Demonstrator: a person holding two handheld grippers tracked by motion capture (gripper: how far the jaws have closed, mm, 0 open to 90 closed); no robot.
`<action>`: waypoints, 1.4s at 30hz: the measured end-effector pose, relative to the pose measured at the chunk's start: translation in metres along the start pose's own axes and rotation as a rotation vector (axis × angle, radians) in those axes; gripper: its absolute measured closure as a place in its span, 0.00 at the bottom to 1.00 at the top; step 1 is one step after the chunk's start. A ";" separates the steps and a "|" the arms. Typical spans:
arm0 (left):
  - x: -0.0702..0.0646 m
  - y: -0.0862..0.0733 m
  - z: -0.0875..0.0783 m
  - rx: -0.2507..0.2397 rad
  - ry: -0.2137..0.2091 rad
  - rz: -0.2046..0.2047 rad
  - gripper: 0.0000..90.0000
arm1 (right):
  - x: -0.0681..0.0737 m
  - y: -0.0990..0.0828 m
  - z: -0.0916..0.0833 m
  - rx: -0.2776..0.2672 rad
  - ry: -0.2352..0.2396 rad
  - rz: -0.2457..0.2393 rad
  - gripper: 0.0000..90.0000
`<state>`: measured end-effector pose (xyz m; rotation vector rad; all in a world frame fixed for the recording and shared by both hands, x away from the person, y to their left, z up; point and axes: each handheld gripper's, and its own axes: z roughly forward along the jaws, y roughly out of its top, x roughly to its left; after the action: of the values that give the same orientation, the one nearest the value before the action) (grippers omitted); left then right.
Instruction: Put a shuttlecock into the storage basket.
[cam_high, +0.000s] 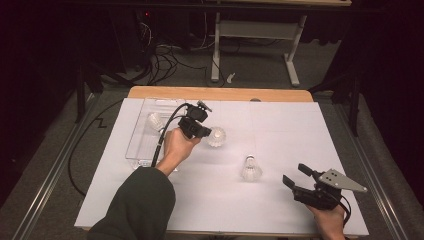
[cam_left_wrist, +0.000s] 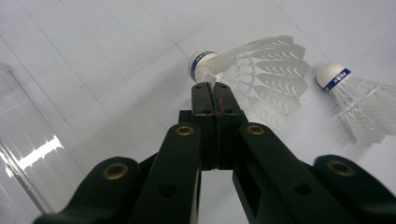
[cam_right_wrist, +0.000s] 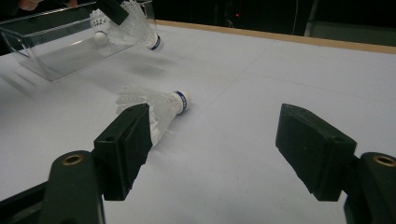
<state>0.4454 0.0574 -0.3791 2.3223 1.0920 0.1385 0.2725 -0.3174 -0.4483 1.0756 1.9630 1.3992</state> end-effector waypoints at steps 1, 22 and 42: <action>0.000 0.000 -0.001 -0.003 0.000 -0.001 1.00 | 0.000 0.000 0.000 0.000 0.000 0.000 0.30; 0.003 -0.008 -0.018 -0.040 -0.017 -0.003 1.00 | 0.000 0.000 0.000 0.003 0.000 0.001 0.30; 0.004 -0.017 -0.030 -0.074 -0.024 -0.002 1.00 | 0.000 0.000 0.000 0.003 0.004 0.003 0.30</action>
<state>0.4271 0.0821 -0.3633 2.2517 1.0599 0.1476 0.2726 -0.3170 -0.4485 1.0787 1.9675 1.4010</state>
